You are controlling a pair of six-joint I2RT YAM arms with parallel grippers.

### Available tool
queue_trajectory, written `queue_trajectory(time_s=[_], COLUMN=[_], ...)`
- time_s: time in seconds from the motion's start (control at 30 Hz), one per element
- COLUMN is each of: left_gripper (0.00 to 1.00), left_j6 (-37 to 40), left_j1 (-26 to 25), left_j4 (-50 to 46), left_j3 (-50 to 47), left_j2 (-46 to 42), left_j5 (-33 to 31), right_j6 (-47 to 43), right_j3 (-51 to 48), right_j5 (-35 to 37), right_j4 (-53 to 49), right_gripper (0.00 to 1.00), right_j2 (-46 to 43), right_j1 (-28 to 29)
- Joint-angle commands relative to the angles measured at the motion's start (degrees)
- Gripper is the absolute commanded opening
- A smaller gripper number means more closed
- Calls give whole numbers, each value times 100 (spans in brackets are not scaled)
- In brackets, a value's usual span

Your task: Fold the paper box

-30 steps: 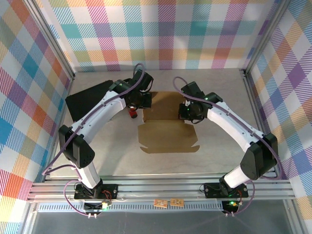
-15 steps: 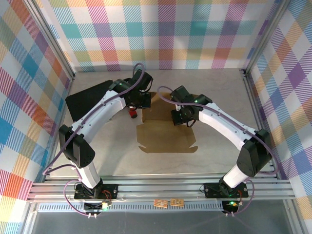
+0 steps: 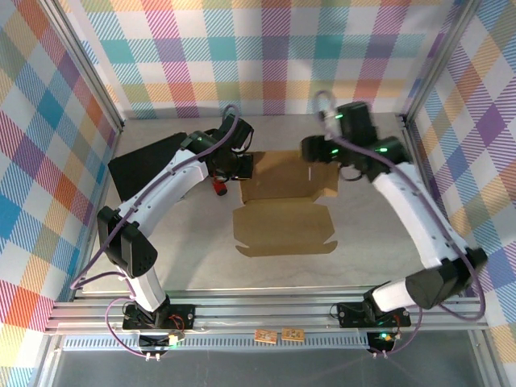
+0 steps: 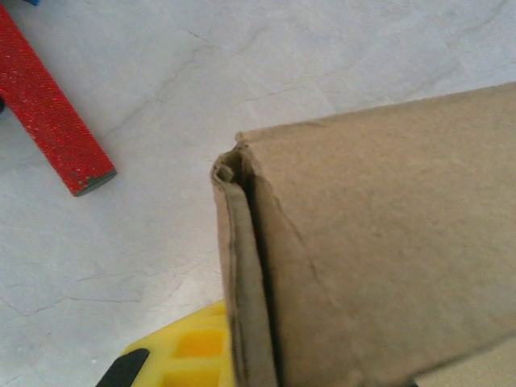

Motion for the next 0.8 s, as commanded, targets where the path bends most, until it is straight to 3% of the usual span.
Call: queue_trajectory(time_s=[0.0, 0.17, 0.33, 0.4, 0.57, 0.67, 0.77], left_gripper=[0, 0, 0, 0, 0, 0, 0], left_j6=[-36, -142, -125, -142, -142, -134, -120], left_j1=[179, 461, 624, 691, 814, 894, 959], left_j4=[151, 5, -279, -304, -403, -415, -387], left_j3=[-24, 86, 275, 266, 301, 293, 292], left_j2=[-157, -210, -206, -236, -238, -245, -247], left_j5=[481, 944, 1166, 1271, 1420, 1527, 1636], right_j6=[477, 1350, 2130, 2124, 2482, 2533, 2484], right_j3=[-120, -1148, -2164, -2346, -2613, -2663, -2612], right_j5=[-1116, -1980, -3242, -3768, -6086, -6776, -6977], right_j4=[178, 916, 2206, 2595, 3957, 4287, 4270], right_gripper=[65, 48, 39, 36, 33, 31, 29], right_j2=[-196, -231, -204, -31, 829, 1090, 1177], right_j1=[-869, -1875, -2621, -2694, -2807, -2804, -2738])
